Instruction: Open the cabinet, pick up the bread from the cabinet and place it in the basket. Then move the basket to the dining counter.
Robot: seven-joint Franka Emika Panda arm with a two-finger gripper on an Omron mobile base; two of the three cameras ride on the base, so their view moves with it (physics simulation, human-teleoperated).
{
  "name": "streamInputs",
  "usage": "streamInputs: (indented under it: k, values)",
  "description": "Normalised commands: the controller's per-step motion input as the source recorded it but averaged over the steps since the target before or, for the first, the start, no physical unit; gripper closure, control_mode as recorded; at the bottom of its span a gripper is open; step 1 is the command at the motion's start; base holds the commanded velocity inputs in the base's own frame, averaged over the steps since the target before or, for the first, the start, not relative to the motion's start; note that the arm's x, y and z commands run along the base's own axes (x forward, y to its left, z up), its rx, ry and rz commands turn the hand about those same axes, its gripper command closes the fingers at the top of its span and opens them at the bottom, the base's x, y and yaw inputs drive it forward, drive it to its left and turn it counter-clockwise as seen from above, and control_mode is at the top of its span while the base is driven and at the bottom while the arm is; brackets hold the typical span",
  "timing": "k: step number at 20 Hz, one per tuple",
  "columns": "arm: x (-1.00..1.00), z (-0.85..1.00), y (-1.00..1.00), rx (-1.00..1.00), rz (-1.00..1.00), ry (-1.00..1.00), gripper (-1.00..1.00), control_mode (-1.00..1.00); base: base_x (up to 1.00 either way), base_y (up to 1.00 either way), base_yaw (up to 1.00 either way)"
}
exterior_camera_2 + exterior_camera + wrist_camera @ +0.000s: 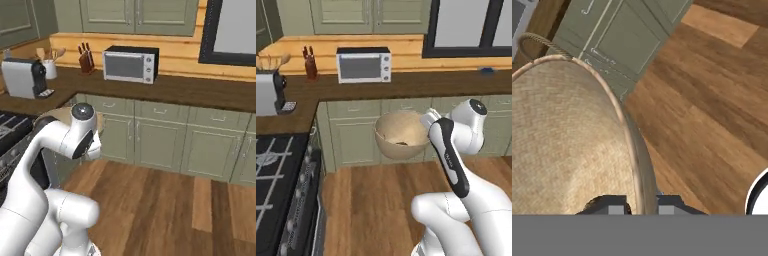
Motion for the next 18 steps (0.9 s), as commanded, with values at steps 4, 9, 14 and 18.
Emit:
streamInputs:
  k: [4, 9, 14, 18]
  values:
    - [0.0, 0.0, 0.0, 0.0, 0.0, 0.0, 1.0, 1.0, 0.0, 0.0, -0.94]
    - [0.0, 0.0, 0.0, 0.0, 0.0, 0.0, 1.0, 1.0, 0.0, -0.04, -0.87]
    - [0.0, 0.0, 0.0, 0.0, 0.0, 0.0, 1.0, 1.0, 0.05, -0.01, -0.86]
    - [0.0, 0.0, 0.0, 0.0, 0.0, 0.0, 1.0, 1.0, 0.05, 0.0, -0.84]
